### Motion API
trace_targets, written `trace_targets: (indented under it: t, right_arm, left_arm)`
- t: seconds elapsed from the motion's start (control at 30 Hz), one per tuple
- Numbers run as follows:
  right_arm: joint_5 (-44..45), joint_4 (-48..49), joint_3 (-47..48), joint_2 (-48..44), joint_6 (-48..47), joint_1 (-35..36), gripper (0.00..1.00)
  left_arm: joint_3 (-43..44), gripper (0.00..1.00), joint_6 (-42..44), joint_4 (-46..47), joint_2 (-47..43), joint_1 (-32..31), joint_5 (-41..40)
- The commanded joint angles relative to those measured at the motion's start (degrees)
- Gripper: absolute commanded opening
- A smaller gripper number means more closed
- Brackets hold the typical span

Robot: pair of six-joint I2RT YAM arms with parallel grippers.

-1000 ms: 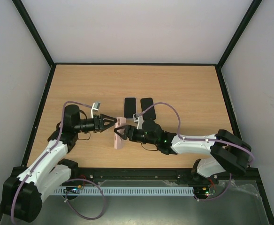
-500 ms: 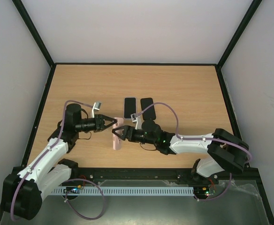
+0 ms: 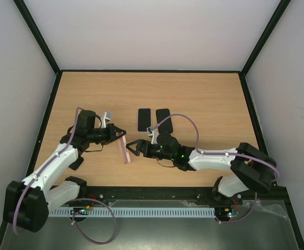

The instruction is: Put the phone into the phone case

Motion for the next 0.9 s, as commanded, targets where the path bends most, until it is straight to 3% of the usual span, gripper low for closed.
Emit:
trace_targets:
  t: [0.0,0.2,0.47,0.53,0.67,0.8,0.87]
  right_arm:
    - [5.21,-5.56,-0.86,-5.84,-2.94,-0.37,0.98]
    - [9.76,-11.34,-0.98,-10.47,-6.64,-0.44,0.97]
    - [13.08,-18.09,1.81,-10.85,-12.48,-0.44,0.97]
    - [13.74,-18.75,2.11,-11.06,-13.78,-0.41,0.98]
    - [15.14,-20.71,2.33,-11.92,-15.88,-0.42,0.98]
    - [18.27,-24.04,2.46,-13.45,-17.56,-0.47,0.98]
    - [19.23,-25.09,2.43,-14.7,-18.4,-0.47,0.98]
  left_arm:
    - [4.09,0.02,5.97,-13.41,5.73,-0.14,-15.43]
    - [7.15,0.02,6.29,-15.59,14.4,-0.32,-28.06]
    - [11.82,0.06,3.0,-13.28,26.41,-0.74,-32.43]
    - [11.92,0.14,1.44,-12.68,27.43,-0.92,-33.33]
    - [13.14,0.4,-1.12,-14.04,26.95,-0.9,-37.04]
    - [13.73,0.76,-2.73,-16.08,24.94,-0.5,-41.0]
    - [14.17,0.89,-3.86,-18.48,25.15,0.45,-43.72]
